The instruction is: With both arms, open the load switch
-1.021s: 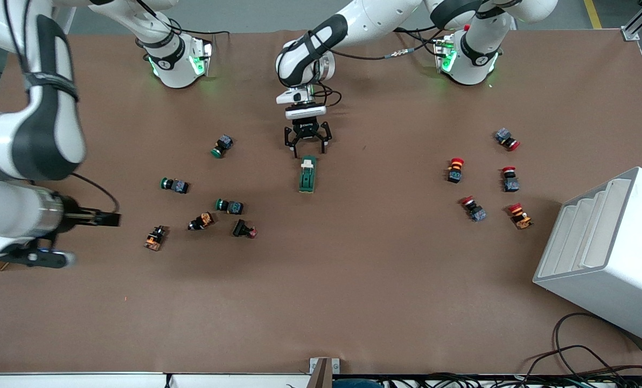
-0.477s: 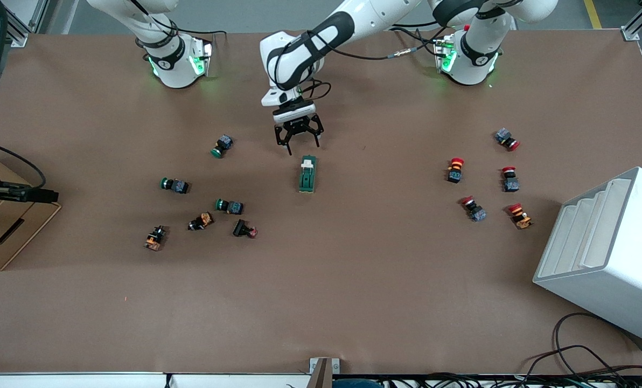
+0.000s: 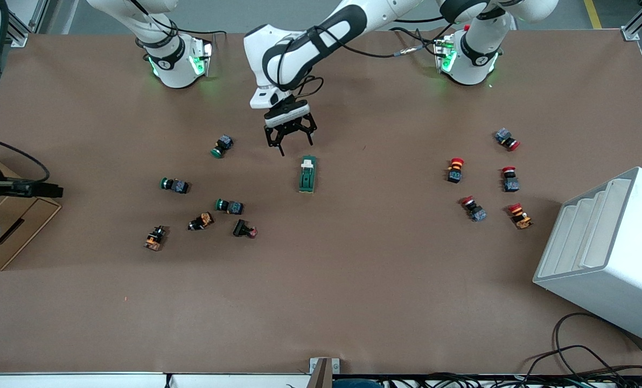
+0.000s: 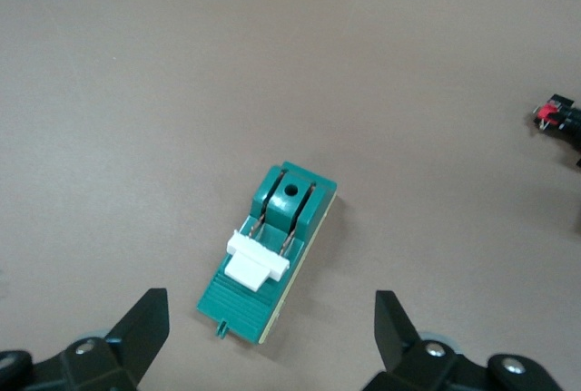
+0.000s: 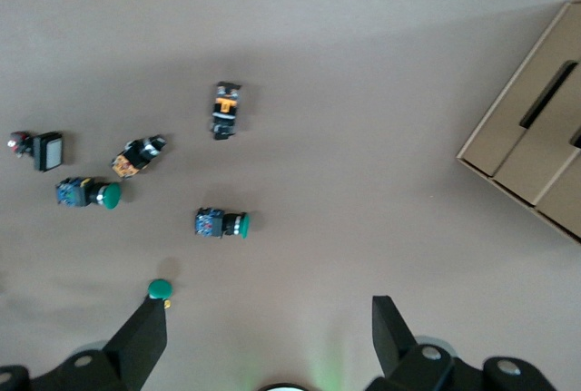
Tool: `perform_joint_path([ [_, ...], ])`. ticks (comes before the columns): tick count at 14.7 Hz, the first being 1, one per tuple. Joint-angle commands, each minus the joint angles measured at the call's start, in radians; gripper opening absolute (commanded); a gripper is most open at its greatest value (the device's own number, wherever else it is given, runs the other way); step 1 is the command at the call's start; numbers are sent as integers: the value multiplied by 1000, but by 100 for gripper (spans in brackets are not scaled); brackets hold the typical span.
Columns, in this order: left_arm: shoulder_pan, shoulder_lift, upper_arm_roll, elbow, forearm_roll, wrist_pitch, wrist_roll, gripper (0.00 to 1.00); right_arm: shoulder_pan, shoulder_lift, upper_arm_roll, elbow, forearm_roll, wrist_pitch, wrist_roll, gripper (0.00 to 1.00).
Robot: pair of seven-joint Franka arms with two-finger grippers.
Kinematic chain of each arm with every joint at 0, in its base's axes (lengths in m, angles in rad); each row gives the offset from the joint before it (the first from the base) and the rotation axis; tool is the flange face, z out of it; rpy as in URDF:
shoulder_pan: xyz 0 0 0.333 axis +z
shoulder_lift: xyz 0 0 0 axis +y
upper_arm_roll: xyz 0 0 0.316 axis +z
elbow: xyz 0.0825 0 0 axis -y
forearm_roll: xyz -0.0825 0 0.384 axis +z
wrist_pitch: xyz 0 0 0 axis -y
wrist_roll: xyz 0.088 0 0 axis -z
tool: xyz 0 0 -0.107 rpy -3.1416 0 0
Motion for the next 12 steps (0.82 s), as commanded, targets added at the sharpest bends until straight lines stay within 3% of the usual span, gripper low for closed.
perform_joint_path([
  [1,46,-95,-4,4,-124,-17,124,100,18,-46,9,-11,-1,-15,-12,100],
  [6,178,-232,-1,62,-380,-24,426,100,13,-124,9,-77,24,-16,-16,100],
  [8,254,-271,-4,128,-518,-101,548,100,16,-187,7,-158,22,12,-26,100],
  [12,435,-400,-4,142,-725,-208,840,100,15,-296,4,-251,22,35,-98,100],
])
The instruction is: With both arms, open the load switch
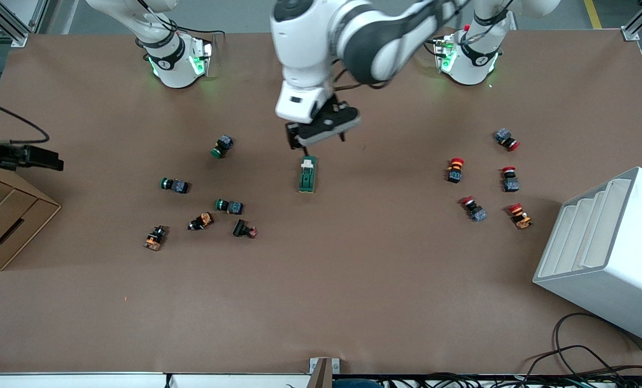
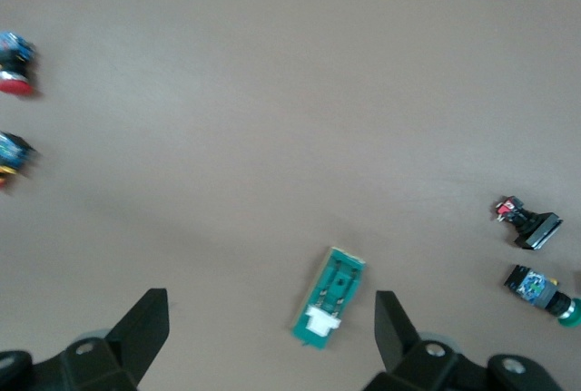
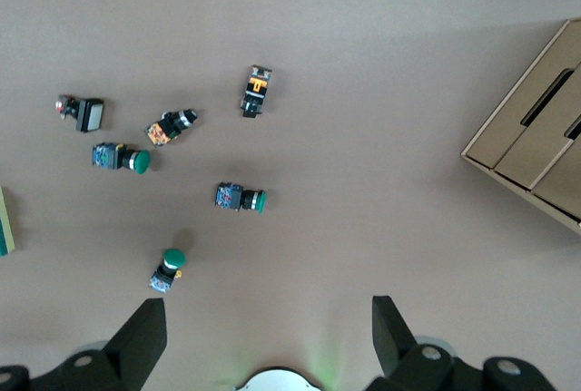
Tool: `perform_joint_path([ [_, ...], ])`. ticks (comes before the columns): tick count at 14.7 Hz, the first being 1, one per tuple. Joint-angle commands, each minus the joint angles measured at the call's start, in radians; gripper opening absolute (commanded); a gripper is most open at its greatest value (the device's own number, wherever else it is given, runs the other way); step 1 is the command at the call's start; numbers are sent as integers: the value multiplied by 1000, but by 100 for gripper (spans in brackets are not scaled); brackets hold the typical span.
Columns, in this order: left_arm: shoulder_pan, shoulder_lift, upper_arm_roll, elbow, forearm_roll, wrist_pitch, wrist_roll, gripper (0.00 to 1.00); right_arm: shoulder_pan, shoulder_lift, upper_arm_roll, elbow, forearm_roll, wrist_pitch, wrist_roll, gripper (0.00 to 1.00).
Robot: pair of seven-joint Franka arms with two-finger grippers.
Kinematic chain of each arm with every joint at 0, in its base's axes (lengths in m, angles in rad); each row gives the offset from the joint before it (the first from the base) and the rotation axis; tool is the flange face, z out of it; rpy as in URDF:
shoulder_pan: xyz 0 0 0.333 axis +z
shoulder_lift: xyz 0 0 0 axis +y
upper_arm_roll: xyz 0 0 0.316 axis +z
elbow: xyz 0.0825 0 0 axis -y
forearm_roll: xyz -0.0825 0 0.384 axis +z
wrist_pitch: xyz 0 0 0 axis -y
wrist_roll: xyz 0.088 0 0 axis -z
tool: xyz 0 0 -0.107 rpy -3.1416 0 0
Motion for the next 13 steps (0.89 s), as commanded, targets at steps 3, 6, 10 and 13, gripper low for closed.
perform_joint_path([
  [3,237,-153,-8,-10,-190,-75,172,100,-4,-214,-1,-204,14,55,-39,100],
  [6,429,-239,9,-13,-345,-157,458,100,-4,-273,-1,-238,8,53,-41,100],
  [10,441,-336,260,-60,-356,-234,886,100,7,-285,7,-240,-3,61,-41,100],
  [13,446,-362,371,-100,-356,-273,1142,100,5,-290,5,-246,-3,75,-41,100],
])
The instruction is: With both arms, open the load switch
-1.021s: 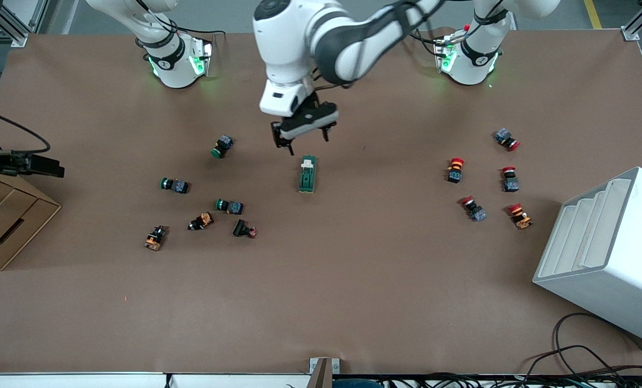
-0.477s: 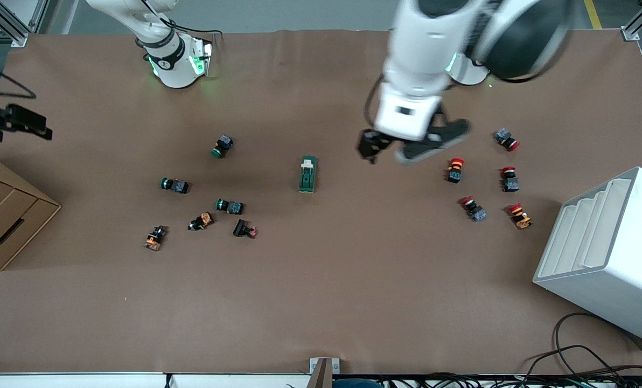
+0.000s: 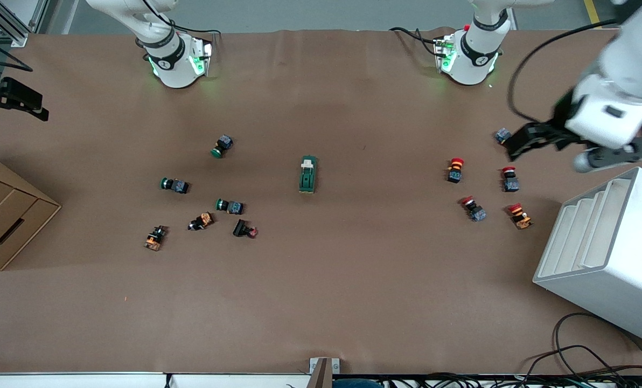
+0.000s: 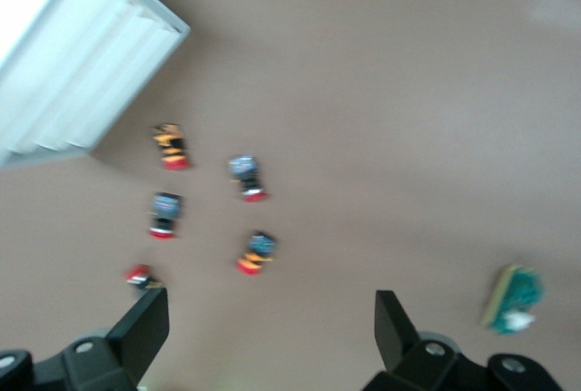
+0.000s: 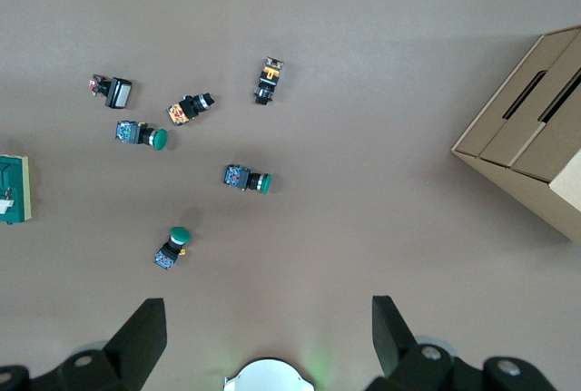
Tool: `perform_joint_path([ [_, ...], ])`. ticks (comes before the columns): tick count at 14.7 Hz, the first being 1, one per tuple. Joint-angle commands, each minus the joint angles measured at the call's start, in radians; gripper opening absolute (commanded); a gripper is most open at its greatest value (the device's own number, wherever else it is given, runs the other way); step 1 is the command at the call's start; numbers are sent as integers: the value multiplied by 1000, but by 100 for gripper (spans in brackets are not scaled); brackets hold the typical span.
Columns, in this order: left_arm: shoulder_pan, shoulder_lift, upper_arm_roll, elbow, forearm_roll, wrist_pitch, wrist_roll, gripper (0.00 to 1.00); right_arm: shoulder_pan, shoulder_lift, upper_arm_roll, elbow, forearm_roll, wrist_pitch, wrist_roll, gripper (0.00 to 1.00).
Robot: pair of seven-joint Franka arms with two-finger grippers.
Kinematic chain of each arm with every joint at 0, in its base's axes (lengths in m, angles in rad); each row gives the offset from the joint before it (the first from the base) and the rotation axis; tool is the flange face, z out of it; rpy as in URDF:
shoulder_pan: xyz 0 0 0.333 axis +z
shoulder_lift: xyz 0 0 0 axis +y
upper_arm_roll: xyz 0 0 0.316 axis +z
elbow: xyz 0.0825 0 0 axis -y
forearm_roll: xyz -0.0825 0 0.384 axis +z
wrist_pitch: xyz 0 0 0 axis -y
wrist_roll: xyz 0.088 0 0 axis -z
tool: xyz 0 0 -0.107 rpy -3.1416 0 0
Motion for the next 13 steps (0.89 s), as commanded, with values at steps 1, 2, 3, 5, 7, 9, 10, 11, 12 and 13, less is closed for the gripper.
perform_joint_path([
  [1,-7,-44,64,-71,-13,-4,186,100,0,-28,-1,-40,-3,29,-10,100],
  [2,-6,-47,76,-82,-13,-4,220,100,0,-30,-1,-41,-4,29,-10,100],
  [3,3,-60,87,-91,-13,-4,232,100,-1,-31,-1,-43,-3,28,-10,100],
  [5,19,-80,139,-111,-14,-46,229,100,-3,-37,-1,-49,-3,31,-9,100],
  [7,36,-76,181,-114,-33,-49,239,100,-3,-40,-1,-55,-3,32,-9,100],
  [9,40,-91,181,-111,-47,-49,245,100,-3,-47,-1,-60,-3,35,-9,100],
  [10,40,-93,181,-111,-45,-49,260,100,-3,-51,-1,-64,-3,40,-9,100],
  [11,46,-93,181,-116,-45,-49,295,100,-4,-59,-1,-70,-3,42,-9,100],
  [12,72,-93,173,-126,-45,-49,314,100,-5,-62,-1,-74,-3,42,-9,100],
  [13,103,-94,153,-129,-45,-49,312,100,-5,-68,1,-75,-1,37,-9,100],
])
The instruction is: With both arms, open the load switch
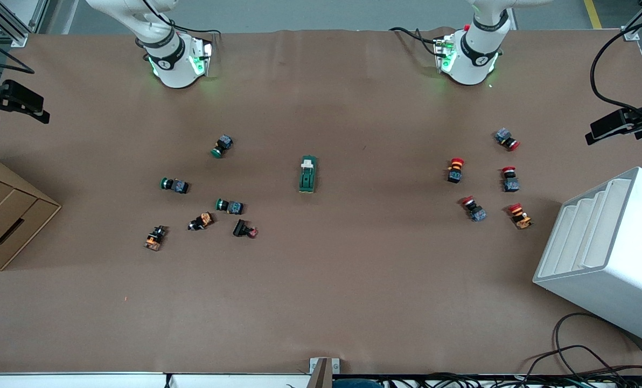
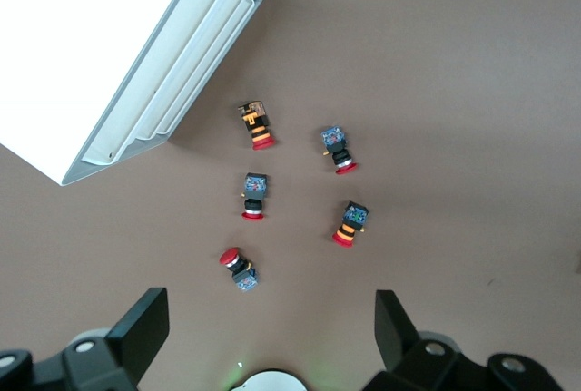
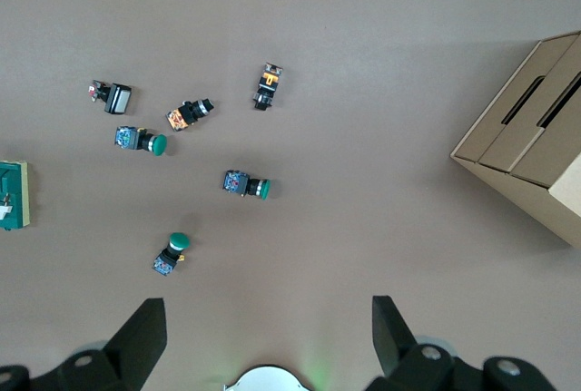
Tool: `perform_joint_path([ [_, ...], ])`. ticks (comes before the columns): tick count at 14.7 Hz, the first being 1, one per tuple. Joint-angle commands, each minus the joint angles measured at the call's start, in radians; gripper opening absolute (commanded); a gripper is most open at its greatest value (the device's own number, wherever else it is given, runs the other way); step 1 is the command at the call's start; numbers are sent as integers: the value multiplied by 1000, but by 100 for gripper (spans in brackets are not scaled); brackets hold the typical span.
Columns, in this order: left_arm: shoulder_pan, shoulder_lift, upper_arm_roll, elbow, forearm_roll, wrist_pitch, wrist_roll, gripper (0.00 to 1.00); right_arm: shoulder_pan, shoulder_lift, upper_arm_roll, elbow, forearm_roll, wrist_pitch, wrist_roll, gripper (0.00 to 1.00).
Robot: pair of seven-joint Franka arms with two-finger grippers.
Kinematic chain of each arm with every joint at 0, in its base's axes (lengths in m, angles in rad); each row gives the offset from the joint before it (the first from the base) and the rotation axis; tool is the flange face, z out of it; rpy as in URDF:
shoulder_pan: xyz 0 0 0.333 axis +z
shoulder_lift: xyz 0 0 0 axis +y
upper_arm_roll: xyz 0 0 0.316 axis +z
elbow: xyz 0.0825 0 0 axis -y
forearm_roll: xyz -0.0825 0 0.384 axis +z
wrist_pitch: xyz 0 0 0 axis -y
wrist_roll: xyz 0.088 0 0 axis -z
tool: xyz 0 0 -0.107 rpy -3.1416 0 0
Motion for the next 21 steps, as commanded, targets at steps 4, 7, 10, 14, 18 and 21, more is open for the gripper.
perform_joint_path([
  [4,49,-135,-74,-114,-13,2,18,100,-3,-72,4,-70,-1,22,-9,100],
  [7,40,-223,-72,-215,-21,8,21,100,0,-76,3,-69,-1,18,-7,100],
  [10,49,-293,-77,-286,-32,56,21,100,-1,-76,0,-69,5,18,-6,100],
  [14,46,-319,-103,-323,-50,91,20,100,2,-75,1,-72,13,16,-4,100],
  [18,45,-334,-124,-331,-46,94,17,100,9,-75,1,-70,15,16,-4,100],
  [21,43,-281,-124,-260,-38,72,18,100,11,-75,1,-70,15,13,-4,100],
])
